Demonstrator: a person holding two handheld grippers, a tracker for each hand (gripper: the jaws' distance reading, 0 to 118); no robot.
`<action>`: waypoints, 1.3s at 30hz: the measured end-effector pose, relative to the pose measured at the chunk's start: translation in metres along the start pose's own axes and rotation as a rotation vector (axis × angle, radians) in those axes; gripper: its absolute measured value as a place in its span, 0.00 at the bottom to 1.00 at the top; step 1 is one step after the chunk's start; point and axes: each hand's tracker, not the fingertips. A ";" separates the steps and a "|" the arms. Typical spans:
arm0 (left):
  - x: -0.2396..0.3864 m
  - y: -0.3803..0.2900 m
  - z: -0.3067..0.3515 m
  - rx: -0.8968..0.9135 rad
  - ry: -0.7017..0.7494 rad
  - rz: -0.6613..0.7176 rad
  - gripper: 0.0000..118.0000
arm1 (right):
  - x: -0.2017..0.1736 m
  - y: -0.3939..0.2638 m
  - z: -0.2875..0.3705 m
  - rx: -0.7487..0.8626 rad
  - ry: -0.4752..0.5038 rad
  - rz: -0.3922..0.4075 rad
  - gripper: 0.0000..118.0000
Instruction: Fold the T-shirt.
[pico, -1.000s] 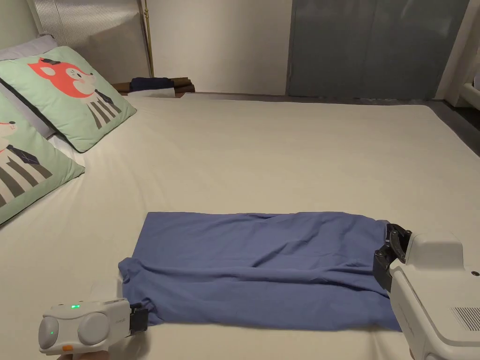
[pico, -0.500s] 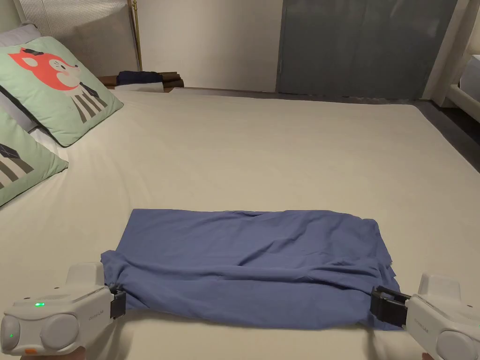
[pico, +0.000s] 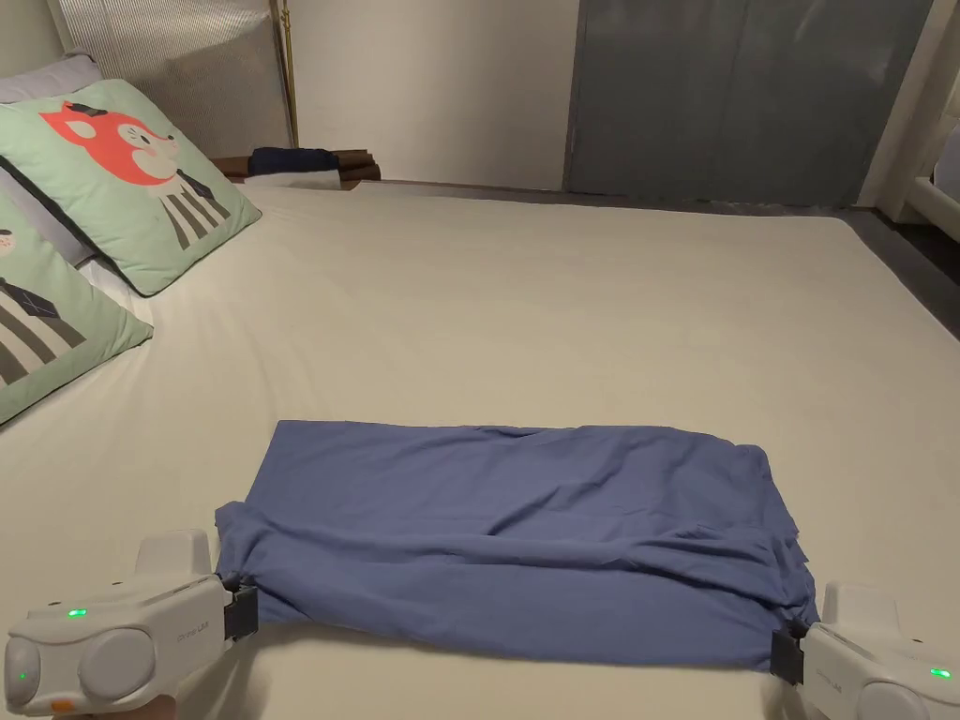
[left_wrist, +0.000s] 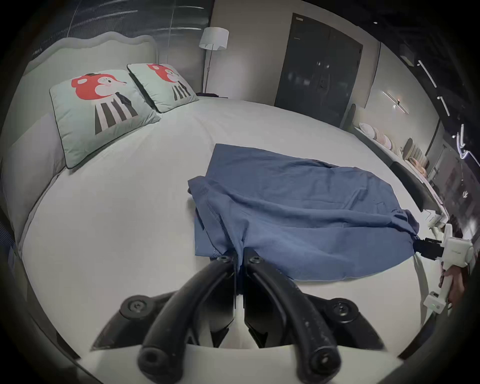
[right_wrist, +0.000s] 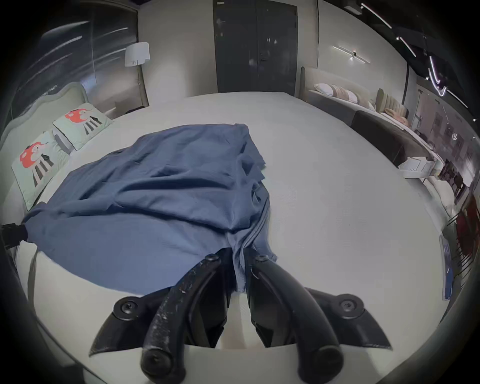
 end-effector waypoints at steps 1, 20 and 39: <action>-0.005 0.000 0.000 0.011 -0.010 0.008 0.00 | 0.006 0.002 0.004 0.046 -0.004 0.001 0.07; -0.032 -0.073 0.032 -0.119 0.063 -0.028 0.00 | 0.009 -0.087 0.085 -0.002 0.034 -0.055 0.07; 0.067 0.008 0.124 0.500 -0.046 -0.119 0.93 | -0.063 0.025 0.202 0.575 0.016 0.048 0.89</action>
